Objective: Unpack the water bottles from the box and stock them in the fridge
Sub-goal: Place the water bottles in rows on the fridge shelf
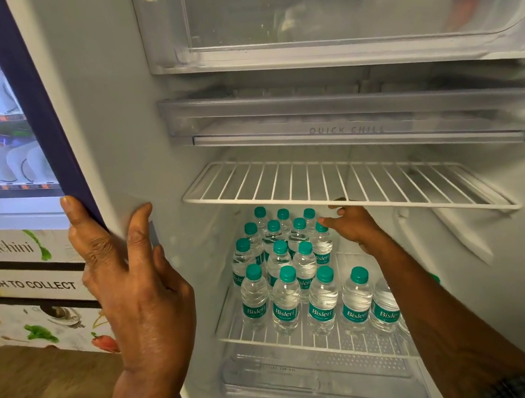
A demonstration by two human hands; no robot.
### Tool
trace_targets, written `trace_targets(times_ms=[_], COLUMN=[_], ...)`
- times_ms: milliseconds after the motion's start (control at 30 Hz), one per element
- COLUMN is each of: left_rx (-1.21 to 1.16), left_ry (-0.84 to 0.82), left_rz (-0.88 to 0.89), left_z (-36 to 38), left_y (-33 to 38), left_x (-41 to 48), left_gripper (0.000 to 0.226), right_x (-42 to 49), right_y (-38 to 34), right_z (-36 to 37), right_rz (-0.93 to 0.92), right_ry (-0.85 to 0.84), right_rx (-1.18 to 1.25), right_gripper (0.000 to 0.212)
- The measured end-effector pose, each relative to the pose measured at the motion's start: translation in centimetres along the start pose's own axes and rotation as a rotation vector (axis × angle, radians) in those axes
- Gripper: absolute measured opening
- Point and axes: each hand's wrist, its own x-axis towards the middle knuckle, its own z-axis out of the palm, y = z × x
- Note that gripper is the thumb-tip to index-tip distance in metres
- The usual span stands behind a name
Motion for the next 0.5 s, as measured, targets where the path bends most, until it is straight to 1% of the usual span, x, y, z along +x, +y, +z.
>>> trace_targets(times_ms=[133,200,300,367,433,500], left_rx=[-0.006,-0.012,-0.044,-0.082,-0.098,-0.115], left_ry=[-0.004,-0.014,-0.004,-0.01,-0.039,-0.062], left_rz=[0.026,0.031,0.049,0.081,0.094,0.07], left_z=[-0.1,-0.1,-0.5,-1.0,-1.8,-3.1], left_y=[0.0,-0.1,-0.2,-0.5,-1.2,-2.5], left_x=[0.2,0.2,0.2,-0.2,-1.2,-3.1], left_gripper=[0.048,0.048,0.051,0.054,0.057,0.058], right_x=[-3.6,-6.0,-11.2,-15.3,-19.0,-22.3], right_y=[-0.4,-0.4,-1.3,-2.3,-3.0,-3.3], right_z=[-0.4,0.0,1.3,3.0,5.4,8.0], right_rz=[0.005,-0.045,-0.218,-0.334,-0.447,-0.54], right_ry=[0.141,0.232,0.372,0.429,0.427,0.384], right_rx=[0.115,0.116,0.18,0.267,0.339,0.372], right_gripper=[0.047,0.038,0.024,0.019,0.016,0.014])
